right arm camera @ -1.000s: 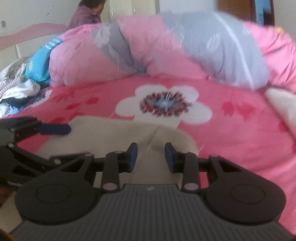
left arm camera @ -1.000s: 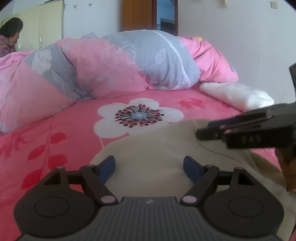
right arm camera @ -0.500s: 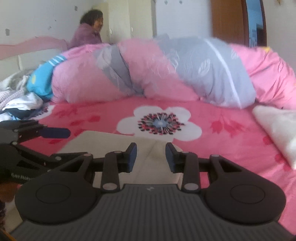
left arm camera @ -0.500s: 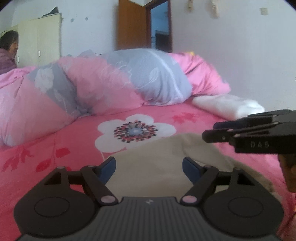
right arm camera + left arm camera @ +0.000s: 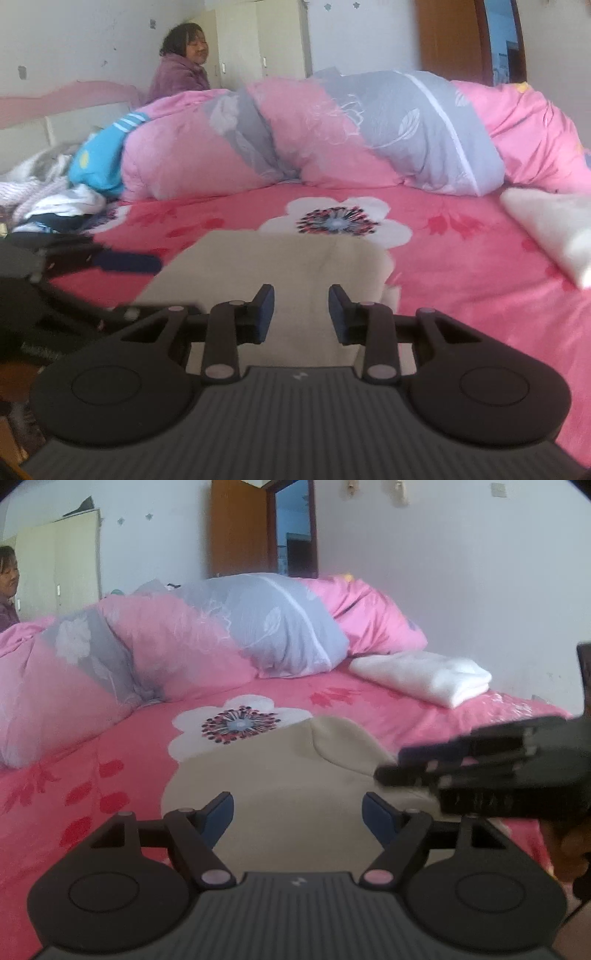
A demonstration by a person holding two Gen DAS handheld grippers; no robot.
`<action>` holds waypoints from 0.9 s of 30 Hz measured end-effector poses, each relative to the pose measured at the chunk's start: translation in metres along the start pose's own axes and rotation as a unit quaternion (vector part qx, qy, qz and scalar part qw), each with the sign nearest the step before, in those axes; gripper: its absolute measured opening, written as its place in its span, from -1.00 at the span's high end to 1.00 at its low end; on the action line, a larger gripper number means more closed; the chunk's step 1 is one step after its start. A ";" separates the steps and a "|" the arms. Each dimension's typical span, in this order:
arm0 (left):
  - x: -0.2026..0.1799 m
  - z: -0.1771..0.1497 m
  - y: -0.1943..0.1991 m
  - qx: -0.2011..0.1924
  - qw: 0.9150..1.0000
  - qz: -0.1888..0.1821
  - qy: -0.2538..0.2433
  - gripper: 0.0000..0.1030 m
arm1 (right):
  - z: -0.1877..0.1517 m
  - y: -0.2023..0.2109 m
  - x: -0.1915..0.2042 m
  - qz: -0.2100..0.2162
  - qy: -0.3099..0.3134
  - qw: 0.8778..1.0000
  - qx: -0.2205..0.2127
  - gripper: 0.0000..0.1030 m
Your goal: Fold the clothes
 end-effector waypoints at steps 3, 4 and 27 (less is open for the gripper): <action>0.000 -0.005 0.000 0.015 1.000 -0.001 0.004 -0.45 | -0.022 -0.015 0.001 -0.003 -0.010 1.000 0.029 0.42; 0.001 -0.005 0.003 0.013 1.000 -0.002 0.010 -0.38 | -0.023 -0.015 0.003 -0.007 -0.008 1.000 0.028 0.42; 0.009 -0.052 0.065 0.018 0.998 -0.036 0.045 -0.53 | -0.053 0.042 0.062 -0.059 -0.035 0.996 0.052 0.41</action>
Point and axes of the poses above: each gripper's, at about its wrist camera, not at the fingertips, and y roughly against the way its jaws point, x to its left, z to its top, the point moved 1 cm from there along -y, roughly the way its jaws point, and after that the axes turned 10 degrees about z, right-handed, at the moved point
